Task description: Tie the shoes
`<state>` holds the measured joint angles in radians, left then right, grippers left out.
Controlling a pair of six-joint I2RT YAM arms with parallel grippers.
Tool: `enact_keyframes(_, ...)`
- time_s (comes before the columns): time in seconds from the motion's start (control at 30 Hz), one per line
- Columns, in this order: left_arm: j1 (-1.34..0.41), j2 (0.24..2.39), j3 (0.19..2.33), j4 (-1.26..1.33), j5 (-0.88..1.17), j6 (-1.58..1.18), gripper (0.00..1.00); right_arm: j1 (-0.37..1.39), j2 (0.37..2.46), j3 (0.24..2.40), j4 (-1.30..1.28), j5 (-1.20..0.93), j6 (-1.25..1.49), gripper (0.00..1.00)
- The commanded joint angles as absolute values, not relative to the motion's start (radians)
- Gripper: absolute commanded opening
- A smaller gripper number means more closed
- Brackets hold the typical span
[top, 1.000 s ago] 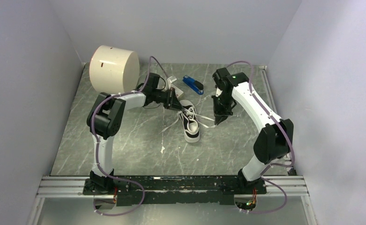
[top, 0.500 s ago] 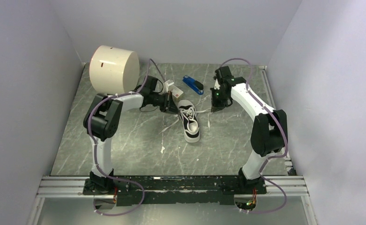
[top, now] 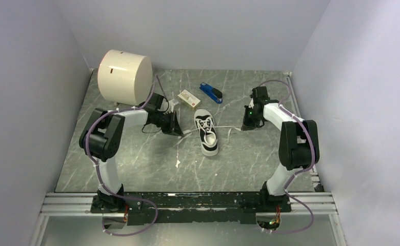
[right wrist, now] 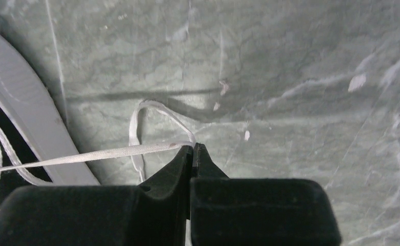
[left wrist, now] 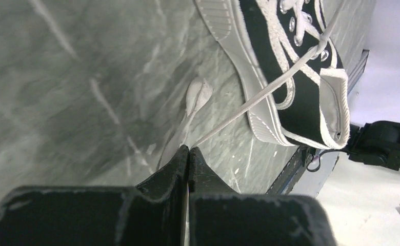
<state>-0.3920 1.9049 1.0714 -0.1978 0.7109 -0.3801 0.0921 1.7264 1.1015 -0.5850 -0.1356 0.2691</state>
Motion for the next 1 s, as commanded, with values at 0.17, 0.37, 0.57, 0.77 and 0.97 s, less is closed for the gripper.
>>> enact_keyframes(0.17,-0.356,1.826,1.061,-0.190,0.687,-0.338,0.05,0.067,1.741,1.091,-0.469,-0.187,0.243,0.00)
enact_keyframes(0.37,-0.413,1.837,1.152,-0.151,0.769,-0.341,0.05,0.067,1.738,1.170,-0.572,-0.350,0.167,0.00)
enact_keyframes(0.57,-0.496,1.846,1.233,-0.067,0.725,-0.353,0.05,0.068,1.722,1.226,-0.685,-0.456,0.117,0.00)
enact_keyframes(0.77,-0.509,1.902,1.290,-0.054,0.726,-0.346,0.05,0.025,1.690,1.205,-0.696,-0.402,0.175,0.54)
enact_keyframes(0.97,-0.509,1.917,1.311,-0.076,0.742,-0.347,0.05,0.093,1.656,1.114,-0.693,-0.287,0.252,0.60)
